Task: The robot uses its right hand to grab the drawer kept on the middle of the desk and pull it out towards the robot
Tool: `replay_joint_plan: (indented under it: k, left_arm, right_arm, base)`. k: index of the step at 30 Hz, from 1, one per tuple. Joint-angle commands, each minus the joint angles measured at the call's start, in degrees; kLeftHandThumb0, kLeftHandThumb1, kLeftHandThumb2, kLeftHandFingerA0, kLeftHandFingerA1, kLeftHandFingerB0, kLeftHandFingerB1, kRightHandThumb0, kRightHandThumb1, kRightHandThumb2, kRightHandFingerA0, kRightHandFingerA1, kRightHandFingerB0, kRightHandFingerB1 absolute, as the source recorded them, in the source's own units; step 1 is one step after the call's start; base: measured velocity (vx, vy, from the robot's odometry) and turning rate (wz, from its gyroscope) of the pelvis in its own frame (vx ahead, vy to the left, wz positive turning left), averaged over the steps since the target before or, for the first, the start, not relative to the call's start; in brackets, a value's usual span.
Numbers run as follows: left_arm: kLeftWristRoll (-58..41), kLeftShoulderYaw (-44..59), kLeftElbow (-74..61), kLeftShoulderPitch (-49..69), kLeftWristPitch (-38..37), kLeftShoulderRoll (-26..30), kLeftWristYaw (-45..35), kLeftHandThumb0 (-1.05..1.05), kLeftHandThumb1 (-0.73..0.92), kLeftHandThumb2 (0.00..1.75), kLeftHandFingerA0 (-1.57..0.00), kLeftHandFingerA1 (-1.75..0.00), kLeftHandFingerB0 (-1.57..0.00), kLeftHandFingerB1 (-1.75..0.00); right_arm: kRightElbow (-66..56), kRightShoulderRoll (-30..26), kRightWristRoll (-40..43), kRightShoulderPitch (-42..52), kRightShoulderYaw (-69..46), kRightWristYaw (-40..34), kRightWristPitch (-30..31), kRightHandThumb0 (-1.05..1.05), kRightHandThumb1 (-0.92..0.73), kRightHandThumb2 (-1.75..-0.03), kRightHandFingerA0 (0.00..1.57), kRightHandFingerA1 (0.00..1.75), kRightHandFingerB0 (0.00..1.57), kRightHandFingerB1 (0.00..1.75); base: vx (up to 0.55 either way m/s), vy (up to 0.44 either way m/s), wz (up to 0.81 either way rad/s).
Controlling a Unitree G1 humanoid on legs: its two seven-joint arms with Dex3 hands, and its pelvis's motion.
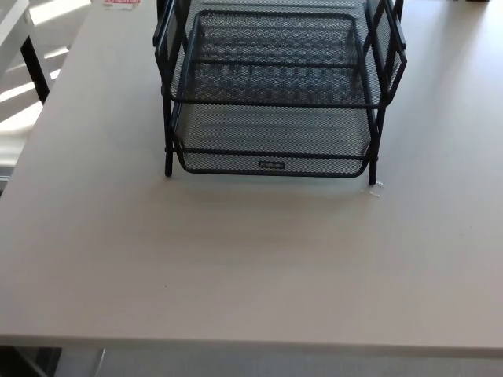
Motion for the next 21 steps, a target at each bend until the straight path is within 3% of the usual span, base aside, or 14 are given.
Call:
replay_joint_plan:
  k: [1,21]
  left_arm:
    - [3.8,-0.7,-5.7,3.1,-5.3,8.8,-4.6,-0.37,0.68,0.59,-0.6,-0.87,-0.62,-0.63]
    - [3.7,-0.3,-8.4,5.1,-4.1,8.5,-4.6,-0.36,0.68,0.59,-0.6,-0.86,-0.61,-0.62]
  right_arm:
    - [-2.7,-5.5,-6.1,-0.1,2.6,-3.4,4.1,-0.87,-0.92,-0.94,0.16,0.52,0.07,0.37]
    - [-3.3,-6.1,-6.5,-0.8,3.4,-2.9,5.3,-0.87,-0.92,-0.94,0.16,0.52,0.07,0.37]
  base:
    - [0.0,0.0,0.0]
    - [0.0,0.0,0.0]
